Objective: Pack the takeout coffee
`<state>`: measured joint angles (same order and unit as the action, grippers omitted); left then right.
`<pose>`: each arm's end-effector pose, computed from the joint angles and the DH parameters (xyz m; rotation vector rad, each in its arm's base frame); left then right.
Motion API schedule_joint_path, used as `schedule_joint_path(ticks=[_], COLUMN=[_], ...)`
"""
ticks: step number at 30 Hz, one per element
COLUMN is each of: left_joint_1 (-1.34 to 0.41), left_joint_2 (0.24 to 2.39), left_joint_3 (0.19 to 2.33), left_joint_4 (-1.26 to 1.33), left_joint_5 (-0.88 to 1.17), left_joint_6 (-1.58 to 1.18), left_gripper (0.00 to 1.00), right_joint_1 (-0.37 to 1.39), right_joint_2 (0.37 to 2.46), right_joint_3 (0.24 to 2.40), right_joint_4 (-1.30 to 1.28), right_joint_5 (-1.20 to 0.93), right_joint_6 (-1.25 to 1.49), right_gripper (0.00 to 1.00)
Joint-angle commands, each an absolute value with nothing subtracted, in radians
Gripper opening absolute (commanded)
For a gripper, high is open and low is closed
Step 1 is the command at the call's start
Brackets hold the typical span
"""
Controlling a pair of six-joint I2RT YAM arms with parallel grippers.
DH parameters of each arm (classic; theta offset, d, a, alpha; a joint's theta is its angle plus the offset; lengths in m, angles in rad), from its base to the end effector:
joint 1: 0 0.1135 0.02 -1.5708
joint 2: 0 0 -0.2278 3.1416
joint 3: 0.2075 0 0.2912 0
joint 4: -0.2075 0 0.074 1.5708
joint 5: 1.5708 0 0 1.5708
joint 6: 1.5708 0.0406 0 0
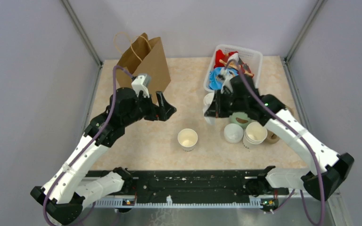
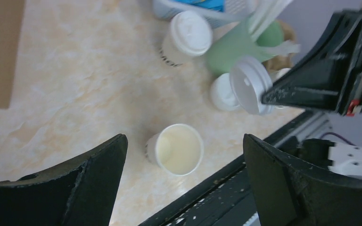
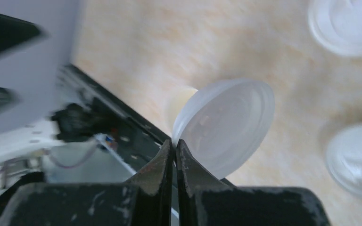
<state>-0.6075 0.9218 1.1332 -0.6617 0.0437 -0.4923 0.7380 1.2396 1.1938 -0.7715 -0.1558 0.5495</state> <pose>0.2055 -0.1450 0.3636 0.1497 2.0953 -0.7277 0.2261 0.2142 0.2926 -0.3151 2.5056 0.7570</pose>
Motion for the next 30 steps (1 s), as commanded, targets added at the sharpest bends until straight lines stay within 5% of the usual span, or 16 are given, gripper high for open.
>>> schedule_joint_path(ticks=[1,11,21,30], left_joint_1=[-0.606,-0.568,-0.557,-0.556], left_joint_2=[0.979,1.014,1.002,1.037], left_joint_3=[1.245,1.348,1.306,1.305], left_joint_4=[-0.455,-0.373,-0.394,-0.434], left_joint_5=[0.293,0.326,0.394,0.486], left_joint_6=[-0.556,-0.728,-0.693,-0.662], left_gripper=[0.98,0.98,0.98,0.98], right_joint_1=[0.601,0.582,0.561,0.545], right_joint_2=[1.215,1.283,1.284,1.281], right_joint_3=[1.347,1.262,1.113,1.11], right_joint_4=[-0.646,0.148,0.398,0.332], right_joint_5=[-0.684,-0.961,-0.937,-0.92], right_joint_6=[0.606,1.245,1.474,1.448], right_gripper=[0.0,0.0,0.0,0.0])
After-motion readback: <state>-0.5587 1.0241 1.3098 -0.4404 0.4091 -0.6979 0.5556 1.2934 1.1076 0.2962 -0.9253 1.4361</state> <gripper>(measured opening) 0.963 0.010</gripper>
